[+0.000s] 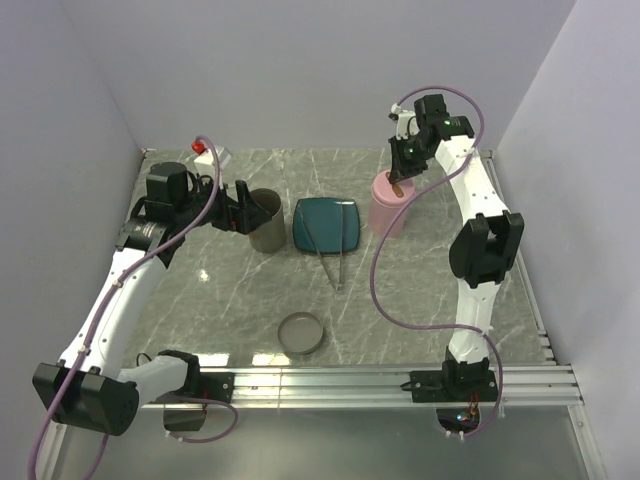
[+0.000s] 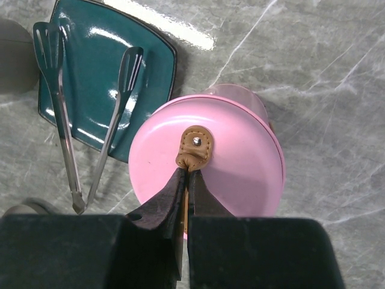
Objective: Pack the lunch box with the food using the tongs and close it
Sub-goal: Close the box lid on the packing box, then move the packing box to the center of the board.
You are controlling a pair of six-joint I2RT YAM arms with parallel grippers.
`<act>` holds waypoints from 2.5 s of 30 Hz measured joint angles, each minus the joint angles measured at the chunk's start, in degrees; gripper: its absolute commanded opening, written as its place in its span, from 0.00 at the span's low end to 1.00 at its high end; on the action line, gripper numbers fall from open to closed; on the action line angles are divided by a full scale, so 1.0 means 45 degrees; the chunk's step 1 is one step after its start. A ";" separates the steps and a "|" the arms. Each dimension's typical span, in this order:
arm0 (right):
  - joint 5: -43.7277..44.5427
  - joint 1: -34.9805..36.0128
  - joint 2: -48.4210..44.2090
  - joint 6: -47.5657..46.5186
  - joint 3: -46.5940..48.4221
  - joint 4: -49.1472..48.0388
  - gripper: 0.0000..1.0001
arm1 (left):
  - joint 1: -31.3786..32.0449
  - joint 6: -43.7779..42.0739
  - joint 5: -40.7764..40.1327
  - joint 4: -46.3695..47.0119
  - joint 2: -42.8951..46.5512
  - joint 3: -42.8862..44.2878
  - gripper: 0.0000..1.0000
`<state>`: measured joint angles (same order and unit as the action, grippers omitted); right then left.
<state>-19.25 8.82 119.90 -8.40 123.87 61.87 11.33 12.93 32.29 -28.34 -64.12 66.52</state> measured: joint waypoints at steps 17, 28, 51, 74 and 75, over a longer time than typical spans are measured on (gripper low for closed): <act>-0.1753 -0.0515 -0.0151 -0.0233 -0.1224 -0.1054 0.00 | -0.0024 0.0010 0.0015 0.0005 0.0180 -0.0097 0.99; -0.2511 -0.0466 -0.1185 -0.1443 -0.2623 -0.0442 0.00 | -0.0039 0.0068 0.0199 0.0010 0.0165 -0.0092 0.99; -0.5435 0.0248 -0.4789 -0.2467 -0.8126 0.0321 0.00 | -0.0058 -0.0491 0.0729 0.0777 0.1651 -0.1579 0.99; -0.6086 0.1661 -0.5965 -0.2283 -0.9753 0.0199 0.00 | 0.0053 -0.5649 0.2584 -0.0622 0.2977 -0.3837 0.98; -0.6105 0.1744 -0.5999 -0.2278 -0.9797 0.0204 0.00 | 0.0117 -0.6067 0.2647 -0.0831 0.3055 -0.3910 0.98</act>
<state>-46.72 16.67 92.90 -18.65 79.79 62.78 11.86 -14.37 44.21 -32.08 -50.37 48.93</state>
